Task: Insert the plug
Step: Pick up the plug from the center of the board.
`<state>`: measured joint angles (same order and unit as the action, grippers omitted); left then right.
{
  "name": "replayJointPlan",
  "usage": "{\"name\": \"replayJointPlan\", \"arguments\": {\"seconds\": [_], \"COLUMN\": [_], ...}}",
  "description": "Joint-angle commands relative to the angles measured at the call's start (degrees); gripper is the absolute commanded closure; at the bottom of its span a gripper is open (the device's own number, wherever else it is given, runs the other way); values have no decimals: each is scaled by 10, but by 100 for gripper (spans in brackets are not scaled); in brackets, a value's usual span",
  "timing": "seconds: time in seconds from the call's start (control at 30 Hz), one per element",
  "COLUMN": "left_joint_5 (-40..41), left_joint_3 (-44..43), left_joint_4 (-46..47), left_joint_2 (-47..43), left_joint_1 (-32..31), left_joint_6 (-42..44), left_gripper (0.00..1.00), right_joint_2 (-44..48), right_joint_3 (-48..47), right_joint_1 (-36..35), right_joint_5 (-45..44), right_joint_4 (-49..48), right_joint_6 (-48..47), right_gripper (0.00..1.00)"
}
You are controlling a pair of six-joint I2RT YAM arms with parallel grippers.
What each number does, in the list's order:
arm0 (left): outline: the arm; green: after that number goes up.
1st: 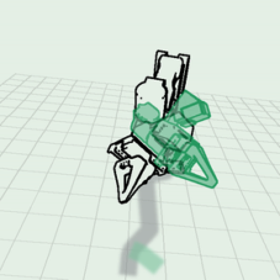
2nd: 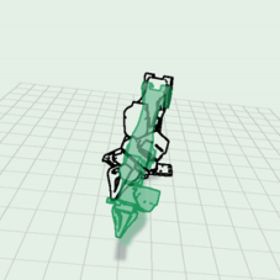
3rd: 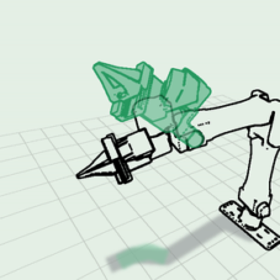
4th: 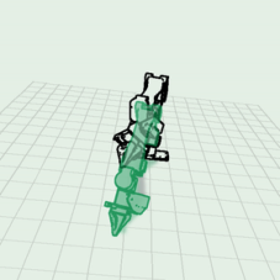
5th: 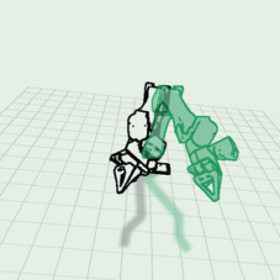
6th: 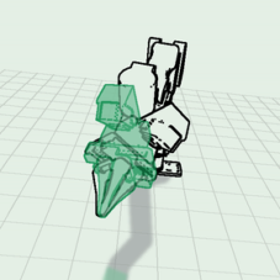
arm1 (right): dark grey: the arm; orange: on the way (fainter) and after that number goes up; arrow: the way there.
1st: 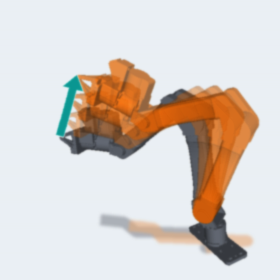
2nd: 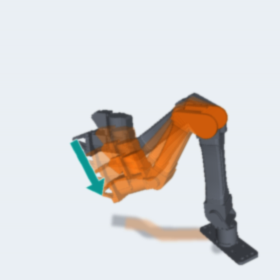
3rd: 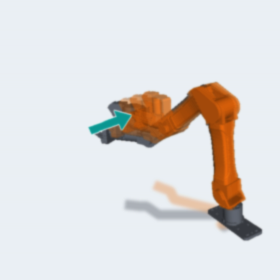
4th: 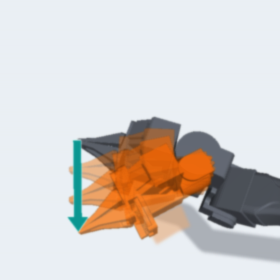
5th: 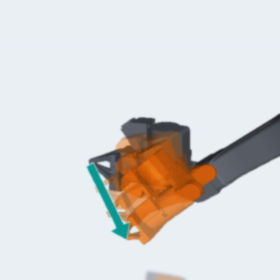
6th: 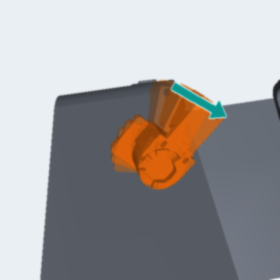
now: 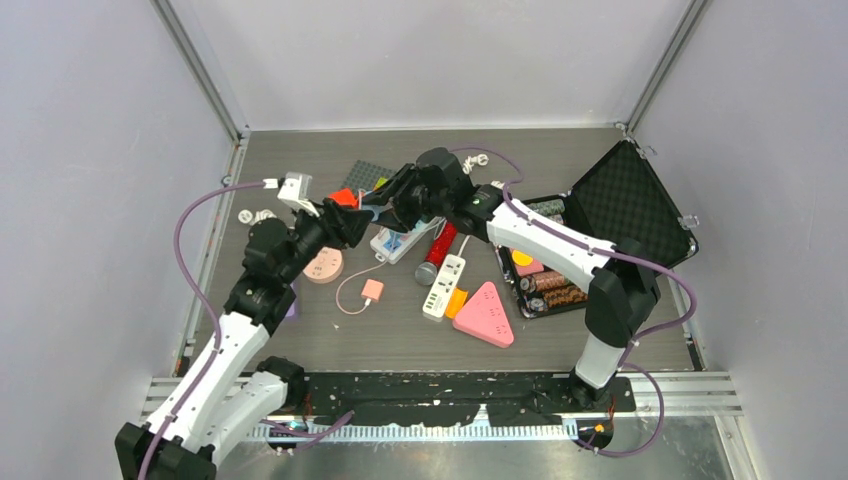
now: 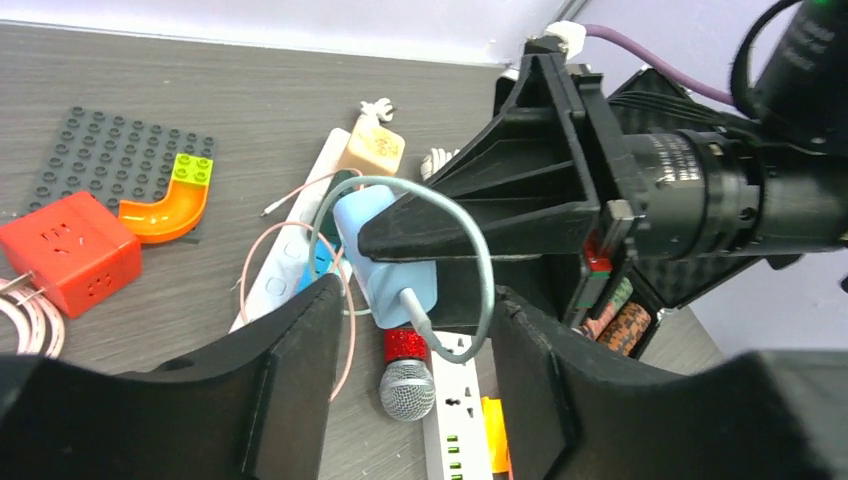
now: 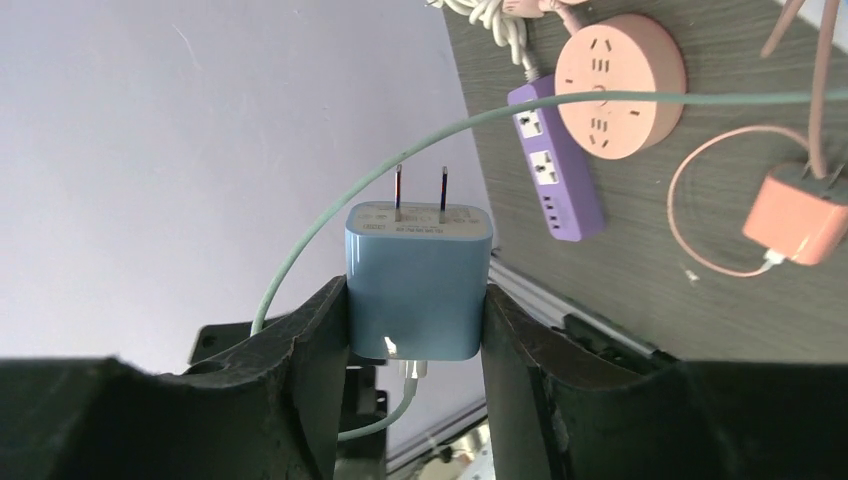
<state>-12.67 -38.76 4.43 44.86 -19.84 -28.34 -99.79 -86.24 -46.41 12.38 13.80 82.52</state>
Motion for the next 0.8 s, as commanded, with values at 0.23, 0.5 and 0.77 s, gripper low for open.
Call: {"name": "replayJointPlan", "arguments": {"seconds": [0.23, 0.5, 0.77], "left_joint_5": [45, 102, 119], "left_joint_3": [-43, -53, -58], "left_joint_4": [-2, -20, -32], "left_joint_2": [59, 63, 79], "left_joint_1": [-30, -37, -44], "left_joint_6": [-50, -86, -103], "left_gripper": [45, 56, 59], "right_joint_2": [37, 38, 30], "right_joint_3": [-4, 0, -14], "right_joint_1": [-3, -5, -14], "right_joint_5": [3, -4, -15], "right_joint_4": [-61, -60, -41], "right_joint_6": [122, 117, 93], "right_gripper": [85, 85, 84]}}
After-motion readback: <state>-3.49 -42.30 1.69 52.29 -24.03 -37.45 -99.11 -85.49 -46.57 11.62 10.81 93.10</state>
